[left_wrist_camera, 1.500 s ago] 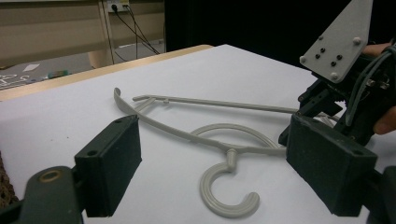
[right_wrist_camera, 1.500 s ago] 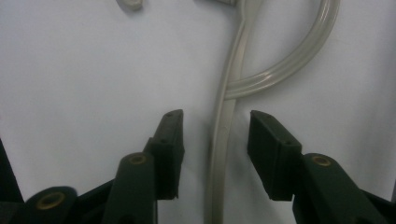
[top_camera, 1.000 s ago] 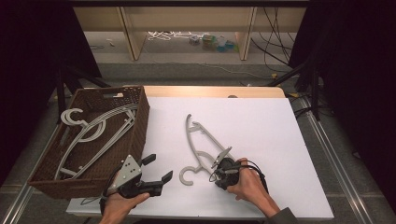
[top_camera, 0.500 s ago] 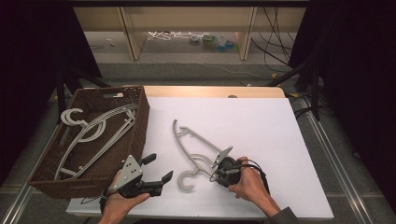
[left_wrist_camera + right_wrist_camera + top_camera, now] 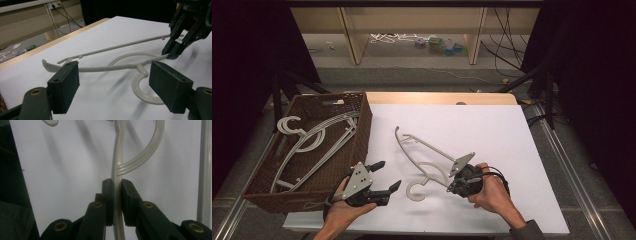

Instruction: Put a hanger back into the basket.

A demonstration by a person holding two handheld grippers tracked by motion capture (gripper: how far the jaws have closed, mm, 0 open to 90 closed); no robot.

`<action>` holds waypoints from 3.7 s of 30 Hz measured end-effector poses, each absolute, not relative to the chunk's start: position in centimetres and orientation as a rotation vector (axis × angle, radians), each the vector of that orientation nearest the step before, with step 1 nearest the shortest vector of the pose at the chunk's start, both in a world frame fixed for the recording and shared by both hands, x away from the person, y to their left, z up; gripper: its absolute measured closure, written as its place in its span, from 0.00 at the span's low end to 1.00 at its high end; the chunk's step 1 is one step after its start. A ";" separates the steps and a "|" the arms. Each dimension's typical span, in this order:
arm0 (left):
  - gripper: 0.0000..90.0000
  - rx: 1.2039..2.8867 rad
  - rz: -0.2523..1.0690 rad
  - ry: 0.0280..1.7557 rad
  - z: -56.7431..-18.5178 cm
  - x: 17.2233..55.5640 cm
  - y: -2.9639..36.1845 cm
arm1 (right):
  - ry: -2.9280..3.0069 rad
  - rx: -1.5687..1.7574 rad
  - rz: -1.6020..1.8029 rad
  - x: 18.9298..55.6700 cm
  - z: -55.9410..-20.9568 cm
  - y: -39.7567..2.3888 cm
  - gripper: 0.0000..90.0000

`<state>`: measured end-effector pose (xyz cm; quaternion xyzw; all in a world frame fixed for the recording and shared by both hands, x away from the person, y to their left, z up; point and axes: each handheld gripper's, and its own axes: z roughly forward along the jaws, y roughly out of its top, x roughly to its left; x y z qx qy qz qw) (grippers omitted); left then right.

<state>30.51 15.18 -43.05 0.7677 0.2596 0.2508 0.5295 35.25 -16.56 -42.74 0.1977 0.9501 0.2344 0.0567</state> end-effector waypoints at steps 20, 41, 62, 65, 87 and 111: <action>0.30 2.053 0.644 0.467 -43.3 33.2 12.2 | 2.922 0.465 0.765 33.1 -40.5 -17.1 0.92; 0.38 2.209 0.660 0.211 -44.0 32.7 10.5 | 2.965 0.359 0.807 32.1 -39.5 -16.8 0.92; 0.78 2.300 0.706 -0.136 -42.9 31.6 9.9 | 2.988 0.283 0.895 32.6 -39.2 -17.8 0.92; 0.84 2.302 0.720 -0.165 -42.6 31.3 9.8 | 2.972 0.284 0.972 33.0 -38.8 -18.6 0.91; 0.88 2.286 0.626 0.221 -41.1 32.2 10.7 | 2.492 0.516 1.139 33.7 -36.7 -18.9 0.38; 0.88 2.026 0.388 0.669 -38.8 34.2 14.4 | 2.190 0.759 1.350 32.4 -37.0 -20.0 0.23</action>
